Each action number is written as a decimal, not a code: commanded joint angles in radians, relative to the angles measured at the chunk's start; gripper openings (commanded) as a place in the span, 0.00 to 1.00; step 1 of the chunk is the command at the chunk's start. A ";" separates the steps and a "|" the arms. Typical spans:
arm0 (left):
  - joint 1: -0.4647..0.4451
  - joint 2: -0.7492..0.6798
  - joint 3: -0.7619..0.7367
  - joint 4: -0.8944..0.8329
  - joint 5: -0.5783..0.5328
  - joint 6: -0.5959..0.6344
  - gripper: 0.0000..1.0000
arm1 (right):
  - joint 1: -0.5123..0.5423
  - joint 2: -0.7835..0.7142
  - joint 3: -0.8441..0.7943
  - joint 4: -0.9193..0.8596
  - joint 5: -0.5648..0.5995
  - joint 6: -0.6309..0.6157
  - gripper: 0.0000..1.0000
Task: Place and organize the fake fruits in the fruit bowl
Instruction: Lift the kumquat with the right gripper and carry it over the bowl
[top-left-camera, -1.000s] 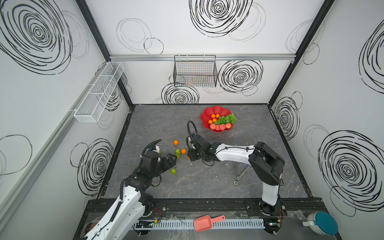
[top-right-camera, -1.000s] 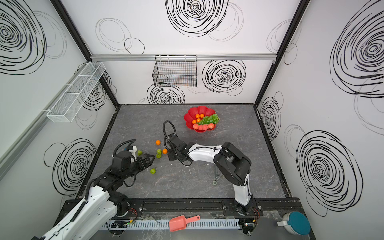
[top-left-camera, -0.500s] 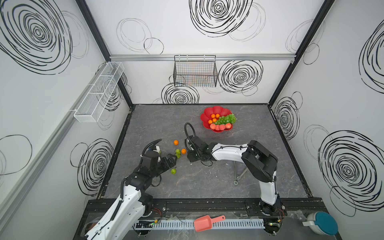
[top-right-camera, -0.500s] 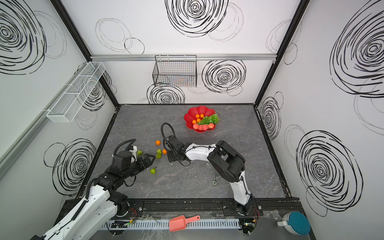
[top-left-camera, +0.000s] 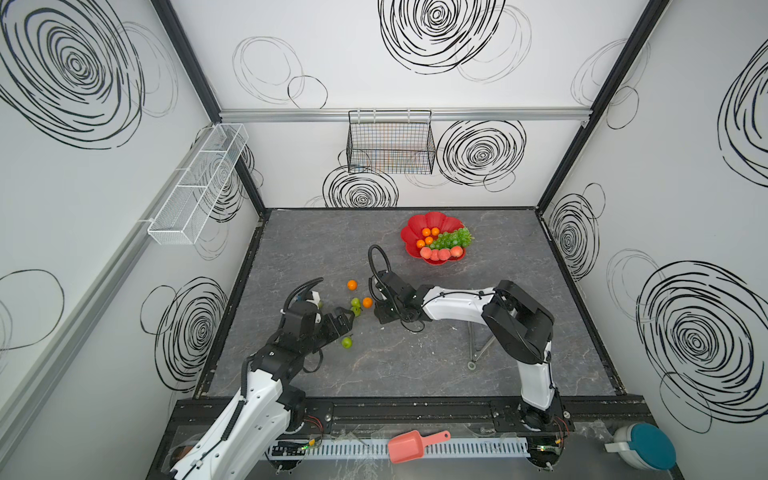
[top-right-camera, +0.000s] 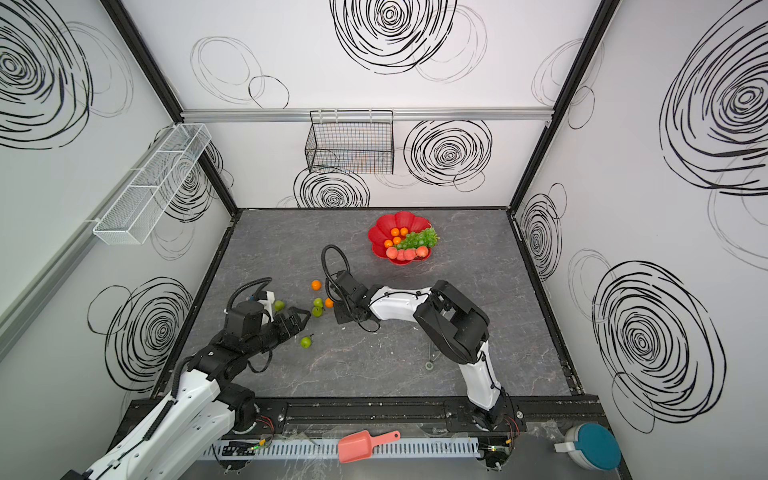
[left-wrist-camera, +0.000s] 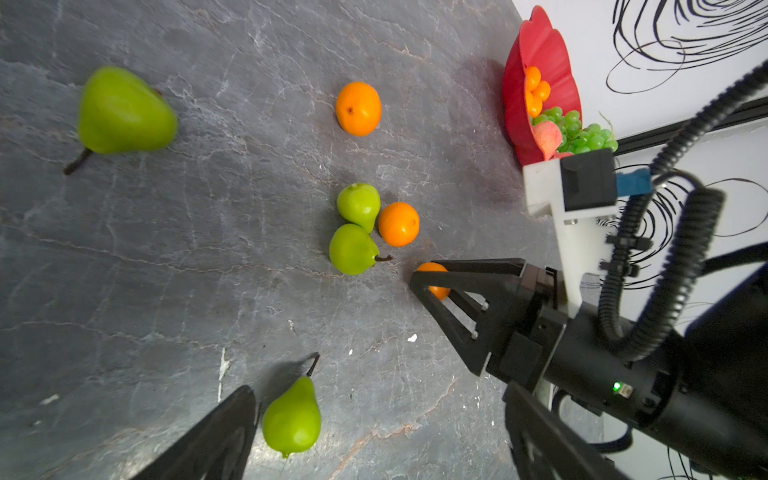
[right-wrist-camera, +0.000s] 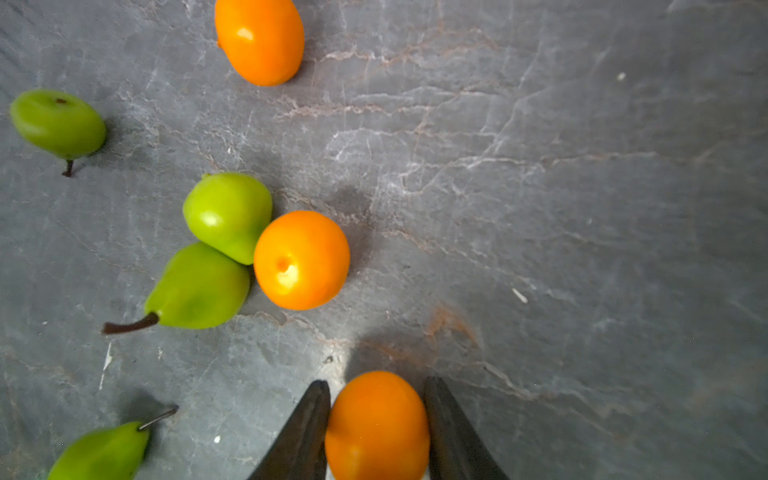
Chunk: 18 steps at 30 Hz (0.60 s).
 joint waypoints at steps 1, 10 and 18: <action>0.006 0.007 -0.001 0.057 0.009 0.026 0.96 | 0.004 -0.002 0.009 -0.036 0.014 0.009 0.38; -0.078 0.082 0.075 0.082 -0.023 0.076 0.96 | 0.006 -0.171 -0.139 -0.010 0.037 0.028 0.37; -0.259 0.222 0.159 0.169 -0.115 0.073 0.96 | -0.055 -0.326 -0.295 -0.017 0.076 0.025 0.36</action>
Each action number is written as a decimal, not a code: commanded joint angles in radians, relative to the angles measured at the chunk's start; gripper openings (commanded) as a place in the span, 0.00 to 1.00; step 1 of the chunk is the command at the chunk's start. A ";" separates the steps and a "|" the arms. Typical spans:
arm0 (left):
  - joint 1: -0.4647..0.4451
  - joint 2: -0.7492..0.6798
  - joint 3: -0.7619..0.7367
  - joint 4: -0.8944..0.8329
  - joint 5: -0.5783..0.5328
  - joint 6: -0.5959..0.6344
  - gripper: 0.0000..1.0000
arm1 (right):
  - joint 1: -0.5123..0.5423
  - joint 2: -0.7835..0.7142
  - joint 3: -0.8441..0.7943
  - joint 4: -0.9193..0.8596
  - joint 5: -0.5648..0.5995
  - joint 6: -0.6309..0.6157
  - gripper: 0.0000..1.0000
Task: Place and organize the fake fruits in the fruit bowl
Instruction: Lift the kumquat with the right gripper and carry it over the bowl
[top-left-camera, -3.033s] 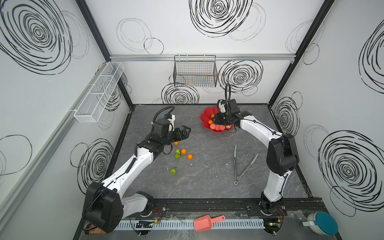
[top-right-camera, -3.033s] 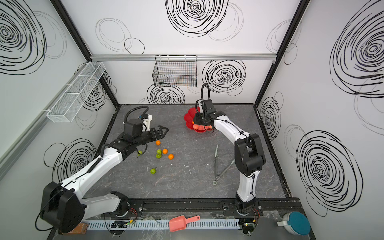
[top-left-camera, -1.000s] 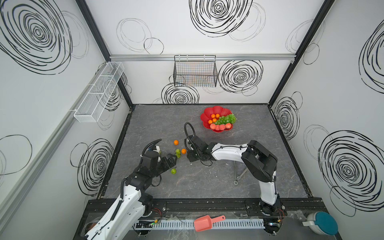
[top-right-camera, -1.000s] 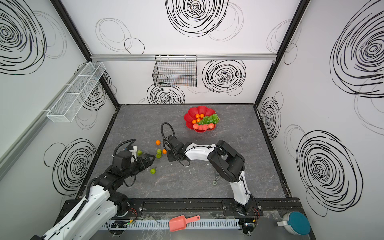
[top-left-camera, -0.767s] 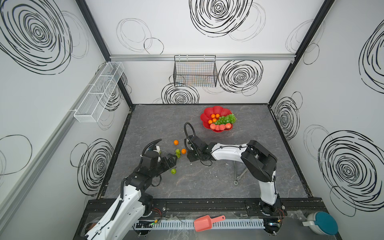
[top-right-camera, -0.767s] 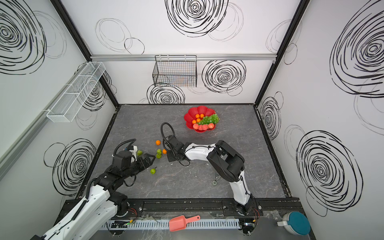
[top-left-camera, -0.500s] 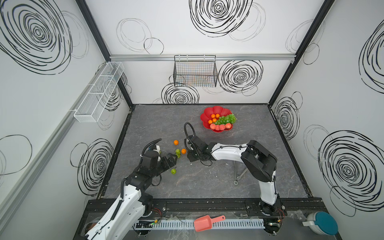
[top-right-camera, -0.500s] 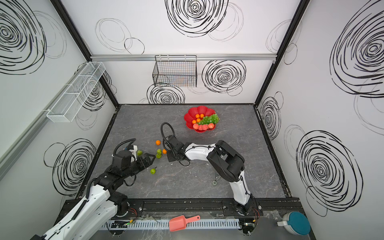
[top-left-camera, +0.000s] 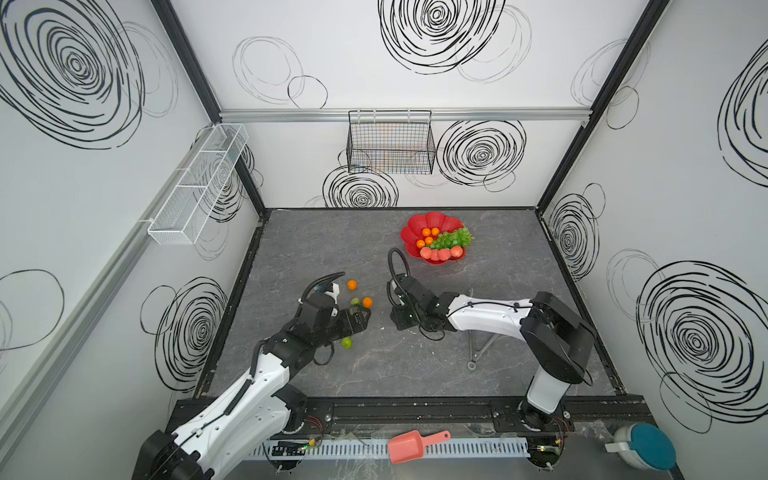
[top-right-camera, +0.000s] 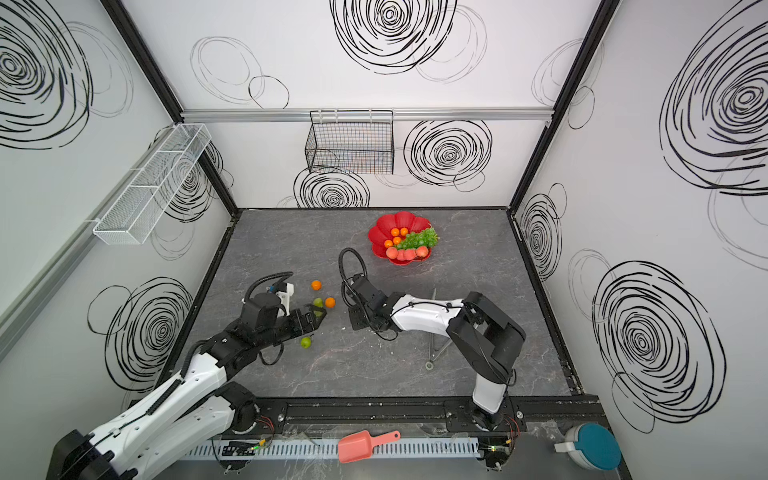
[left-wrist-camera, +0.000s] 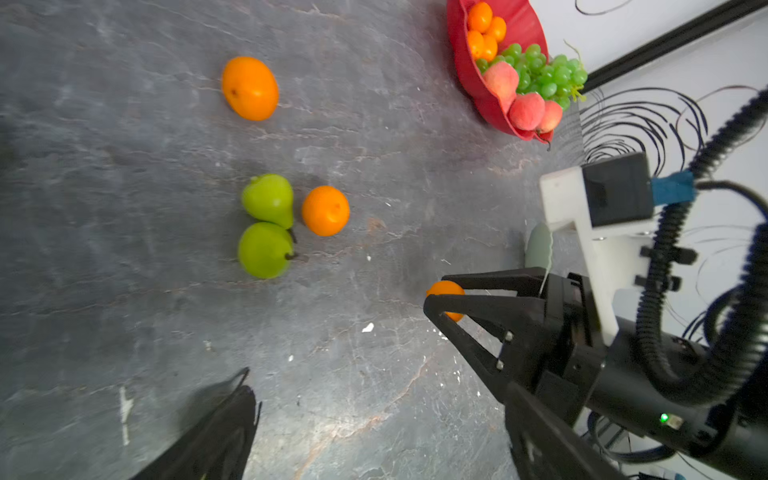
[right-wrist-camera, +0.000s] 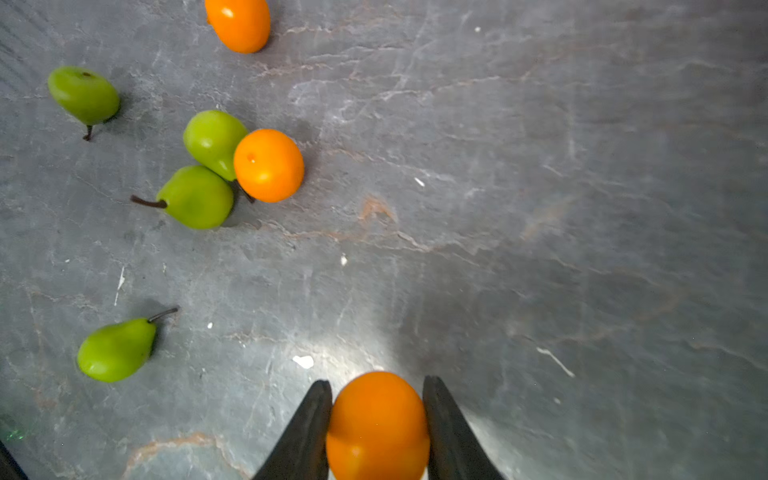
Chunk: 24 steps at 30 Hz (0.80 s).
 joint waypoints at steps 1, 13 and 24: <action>-0.063 0.053 0.064 0.087 -0.077 0.011 0.96 | -0.039 -0.068 -0.050 -0.019 0.035 0.004 0.36; -0.158 0.266 0.244 0.169 -0.152 0.081 0.96 | -0.246 -0.211 -0.109 -0.009 -0.051 -0.025 0.35; -0.124 0.491 0.481 0.192 -0.133 0.134 0.96 | -0.417 -0.254 -0.039 -0.057 -0.132 -0.085 0.35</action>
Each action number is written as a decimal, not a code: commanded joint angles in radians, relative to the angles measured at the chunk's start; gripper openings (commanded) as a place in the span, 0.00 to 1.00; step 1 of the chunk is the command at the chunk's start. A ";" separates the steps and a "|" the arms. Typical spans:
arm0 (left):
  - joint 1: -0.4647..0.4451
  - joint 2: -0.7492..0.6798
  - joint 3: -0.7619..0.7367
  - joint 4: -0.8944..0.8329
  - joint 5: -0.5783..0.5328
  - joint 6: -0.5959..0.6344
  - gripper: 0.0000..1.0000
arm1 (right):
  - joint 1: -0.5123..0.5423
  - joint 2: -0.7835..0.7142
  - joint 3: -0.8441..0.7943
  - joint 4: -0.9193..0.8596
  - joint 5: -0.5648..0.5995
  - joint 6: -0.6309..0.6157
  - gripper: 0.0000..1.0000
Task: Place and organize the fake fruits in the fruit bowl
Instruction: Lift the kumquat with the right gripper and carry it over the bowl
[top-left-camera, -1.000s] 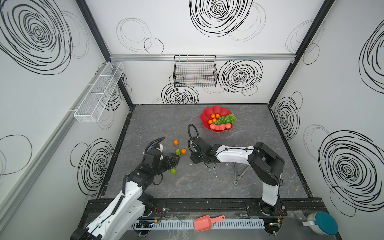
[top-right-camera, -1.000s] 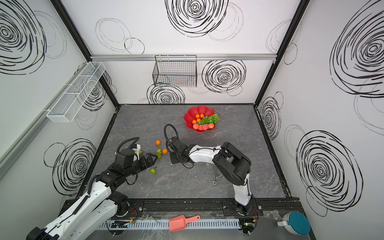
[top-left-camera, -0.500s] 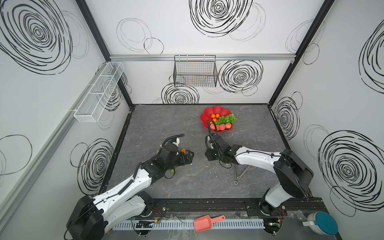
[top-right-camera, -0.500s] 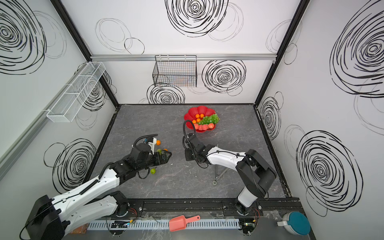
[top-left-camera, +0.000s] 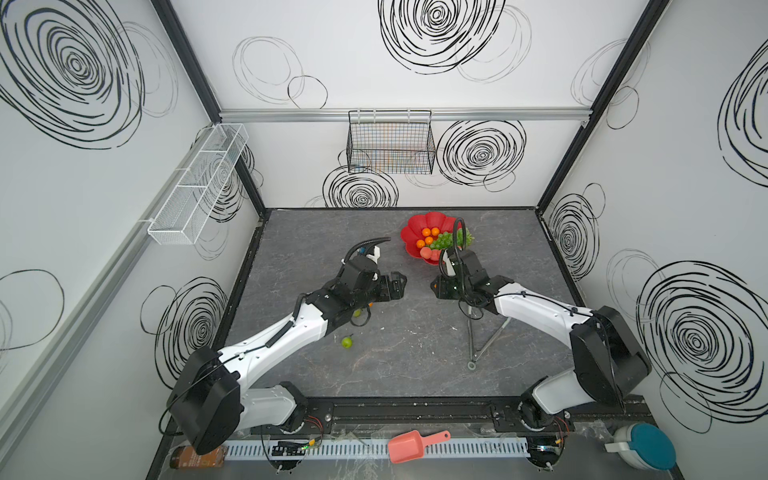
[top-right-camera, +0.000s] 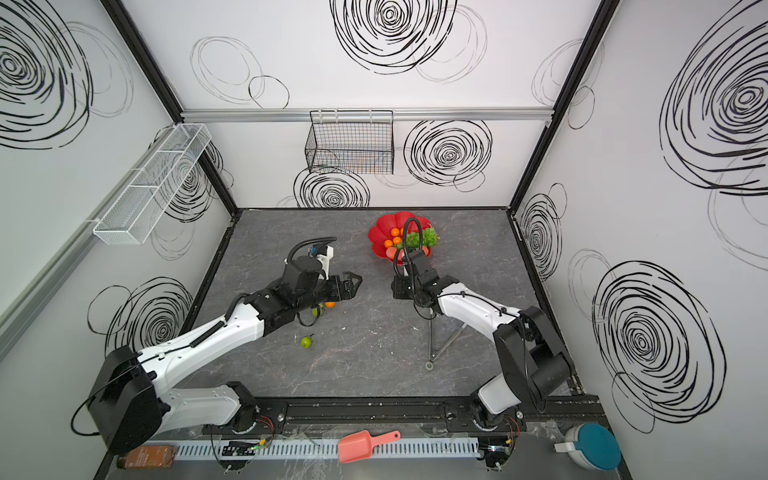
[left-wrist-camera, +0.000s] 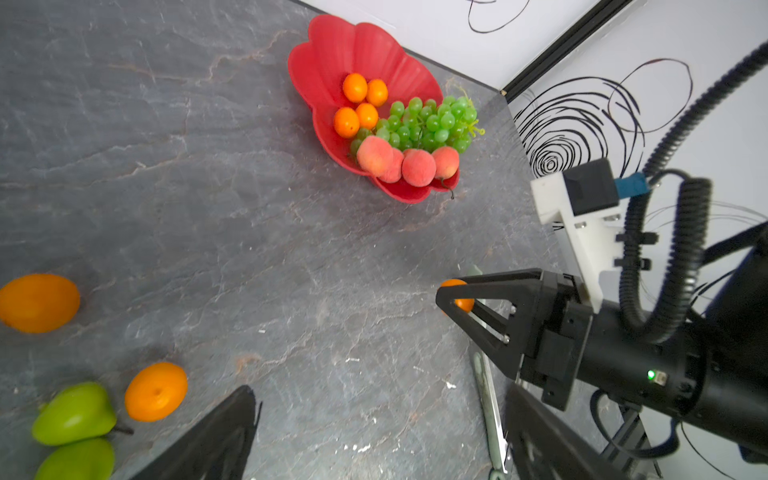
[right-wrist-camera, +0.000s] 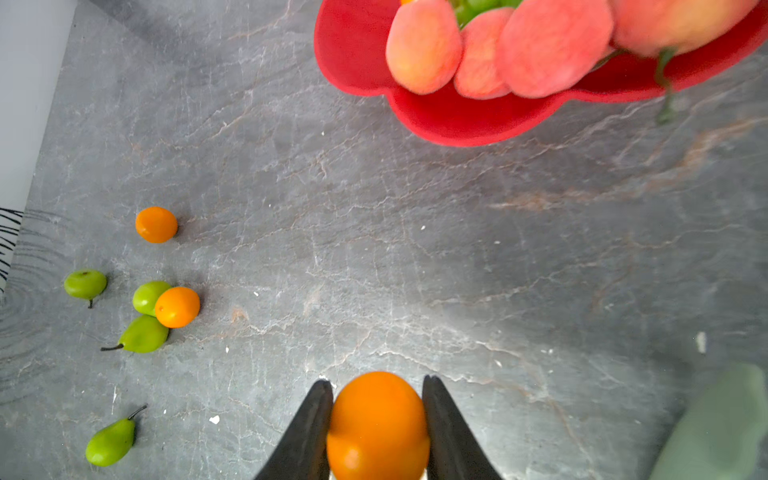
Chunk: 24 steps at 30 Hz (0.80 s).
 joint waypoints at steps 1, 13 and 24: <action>0.021 0.056 0.079 0.050 -0.005 0.009 0.96 | -0.044 -0.034 0.055 -0.045 -0.028 -0.042 0.35; 0.104 0.251 0.224 0.212 0.142 -0.014 0.96 | -0.171 0.092 0.247 -0.098 -0.096 -0.135 0.34; 0.152 0.429 0.427 0.252 0.165 -0.049 0.96 | -0.226 0.397 0.579 -0.137 -0.114 -0.163 0.34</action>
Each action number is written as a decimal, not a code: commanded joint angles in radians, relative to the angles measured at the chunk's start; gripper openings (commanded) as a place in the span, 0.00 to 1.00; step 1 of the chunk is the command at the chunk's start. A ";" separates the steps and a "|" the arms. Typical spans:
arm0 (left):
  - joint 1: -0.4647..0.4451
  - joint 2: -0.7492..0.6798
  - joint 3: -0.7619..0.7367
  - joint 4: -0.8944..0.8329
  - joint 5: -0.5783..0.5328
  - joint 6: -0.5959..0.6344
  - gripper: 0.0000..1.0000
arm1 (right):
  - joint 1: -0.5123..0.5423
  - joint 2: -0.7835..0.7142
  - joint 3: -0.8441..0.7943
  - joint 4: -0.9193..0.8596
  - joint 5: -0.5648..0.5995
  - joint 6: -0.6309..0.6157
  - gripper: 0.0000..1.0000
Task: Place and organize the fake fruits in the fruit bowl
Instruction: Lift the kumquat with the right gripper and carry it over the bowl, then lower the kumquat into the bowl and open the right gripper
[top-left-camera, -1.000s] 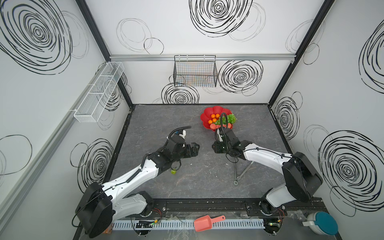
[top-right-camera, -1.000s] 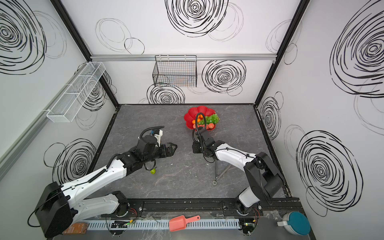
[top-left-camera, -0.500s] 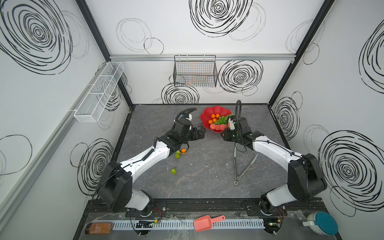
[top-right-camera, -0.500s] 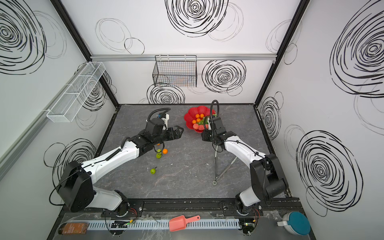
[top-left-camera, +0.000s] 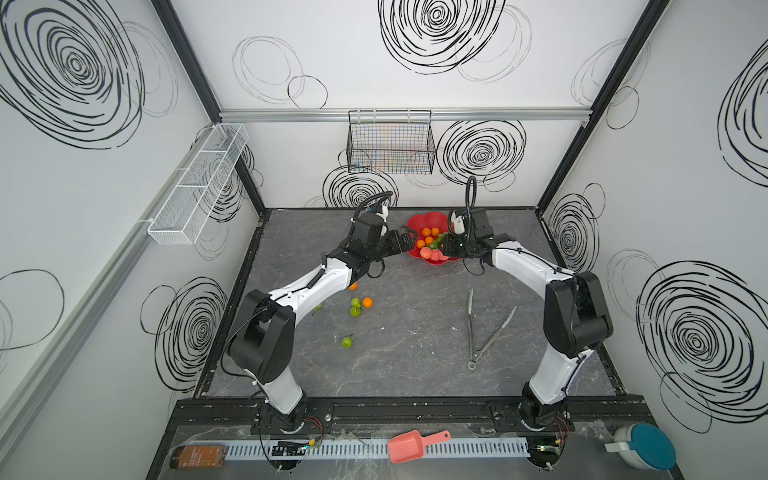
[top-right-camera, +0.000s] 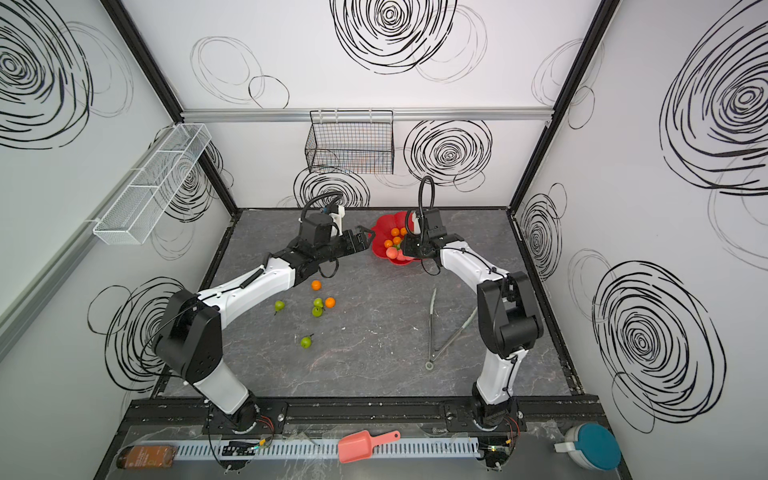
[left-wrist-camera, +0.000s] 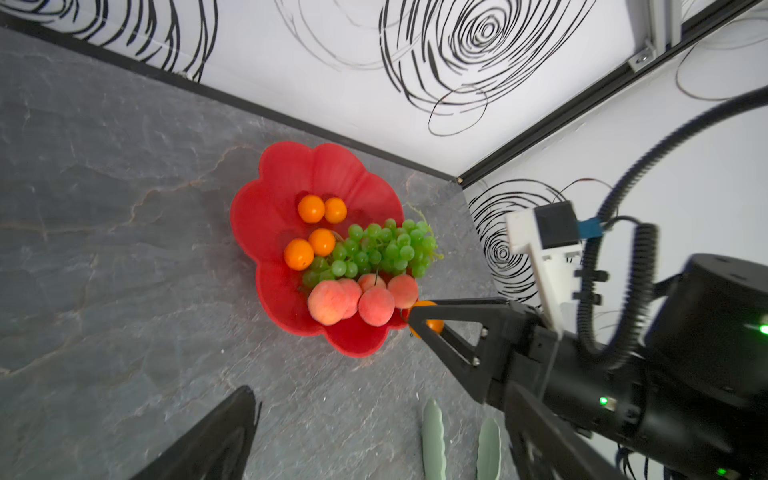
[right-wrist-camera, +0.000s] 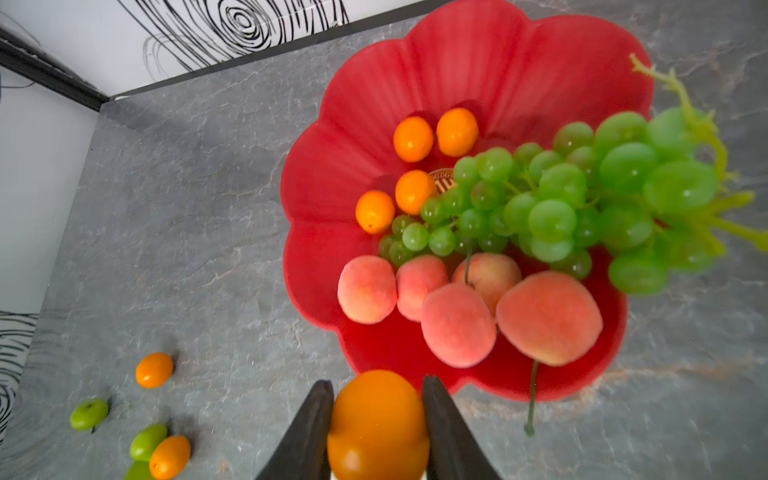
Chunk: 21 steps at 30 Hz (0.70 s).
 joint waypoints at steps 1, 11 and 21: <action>0.007 0.040 0.058 0.072 -0.007 -0.019 0.96 | -0.023 0.069 0.120 -0.043 0.000 -0.027 0.34; 0.027 0.141 0.112 0.179 0.014 -0.024 0.96 | -0.077 0.377 0.546 -0.184 0.030 -0.087 0.34; 0.040 0.191 0.106 0.286 0.151 -0.066 0.96 | -0.110 0.558 0.772 -0.208 0.057 -0.170 0.34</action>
